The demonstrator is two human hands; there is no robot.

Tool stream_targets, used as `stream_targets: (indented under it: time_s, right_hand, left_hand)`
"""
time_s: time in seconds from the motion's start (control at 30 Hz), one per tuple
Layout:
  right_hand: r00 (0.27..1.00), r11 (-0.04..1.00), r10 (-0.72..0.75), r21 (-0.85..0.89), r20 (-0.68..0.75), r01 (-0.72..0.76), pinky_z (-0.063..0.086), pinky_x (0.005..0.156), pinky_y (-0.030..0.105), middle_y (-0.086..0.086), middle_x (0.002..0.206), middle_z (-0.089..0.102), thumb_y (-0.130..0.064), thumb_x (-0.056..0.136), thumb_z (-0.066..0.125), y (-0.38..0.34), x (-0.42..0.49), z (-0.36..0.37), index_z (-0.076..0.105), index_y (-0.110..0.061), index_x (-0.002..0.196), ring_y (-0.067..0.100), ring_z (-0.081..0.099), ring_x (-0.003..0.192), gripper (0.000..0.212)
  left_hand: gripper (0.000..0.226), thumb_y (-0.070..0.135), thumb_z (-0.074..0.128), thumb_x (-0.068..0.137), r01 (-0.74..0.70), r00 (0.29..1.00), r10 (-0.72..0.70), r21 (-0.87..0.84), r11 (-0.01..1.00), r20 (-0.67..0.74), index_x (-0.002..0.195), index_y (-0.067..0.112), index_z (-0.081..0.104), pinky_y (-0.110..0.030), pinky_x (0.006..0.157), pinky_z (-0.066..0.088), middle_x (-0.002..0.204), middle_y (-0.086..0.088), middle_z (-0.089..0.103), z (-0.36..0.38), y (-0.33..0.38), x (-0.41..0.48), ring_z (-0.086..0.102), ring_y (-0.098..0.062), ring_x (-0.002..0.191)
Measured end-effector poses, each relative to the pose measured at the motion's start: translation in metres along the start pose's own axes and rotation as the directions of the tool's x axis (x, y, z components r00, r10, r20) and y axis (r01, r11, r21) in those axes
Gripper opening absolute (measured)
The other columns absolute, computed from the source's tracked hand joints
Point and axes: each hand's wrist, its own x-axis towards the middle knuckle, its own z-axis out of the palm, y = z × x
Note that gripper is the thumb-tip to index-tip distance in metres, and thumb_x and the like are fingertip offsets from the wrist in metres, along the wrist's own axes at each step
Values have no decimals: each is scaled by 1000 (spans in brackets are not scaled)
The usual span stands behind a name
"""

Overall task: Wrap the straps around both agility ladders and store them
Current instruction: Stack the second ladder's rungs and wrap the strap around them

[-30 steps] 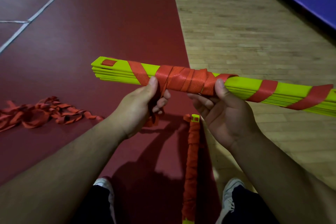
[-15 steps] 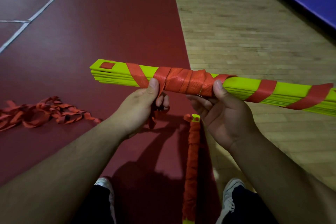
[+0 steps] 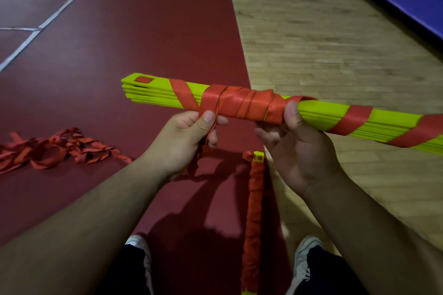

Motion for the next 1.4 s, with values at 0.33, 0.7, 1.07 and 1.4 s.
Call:
stream_targets:
  time_s: [0.33, 0.7, 1.07, 1.4]
  right_hand:
    - [999, 998, 26, 51, 43, -28, 59, 77, 34, 3, 67, 42, -50, 56, 90, 3, 2, -11, 61, -6, 116, 10, 50, 57, 80]
    - [980, 980, 81, -194, 183, -44, 58, 71, 30, 8, 97, 72, -58, 43, 94, 7, -3, -4, 69, -18, 101, 24, 73, 92, 75]
    - [996, 996, 64, -56, -55, -67, 60, 67, 30, 15, 99, 73, -44, 75, 65, -4, -9, 3, 67, -11, 113, 26, 75, 82, 51]
    - [992, 986, 101, -128, -78, -110, 54, 58, 26, 8, 82, 71, -55, 75, 58, -4, -8, -3, 66, -18, 101, 23, 72, 72, 46]
  left_hand:
    - [77, 83, 68, 60, -53, 994, 45, 81, 995, 97, 128, 47, 59, -34, 49, 34, 54, 0, 52, -8, 0, 0, 42, -22, 52]
    - [49, 73, 63, 68, 81, 987, -121, -323, 943, -106, 59, 25, 68, -29, 55, 25, 51, 5, 38, -1, 1, 3, 33, -10, 40]
    - [90, 74, 85, 43, 154, 979, -133, -135, 979, 152, 95, 3, 65, -18, 41, 28, 50, 2, 45, -9, -2, 2, 36, -8, 44]
    - [68, 80, 77, 49, 133, 944, -90, -120, 984, 317, 75, 17, 71, -24, 55, 30, 63, -15, 42, -3, -3, -3, 29, -3, 41]
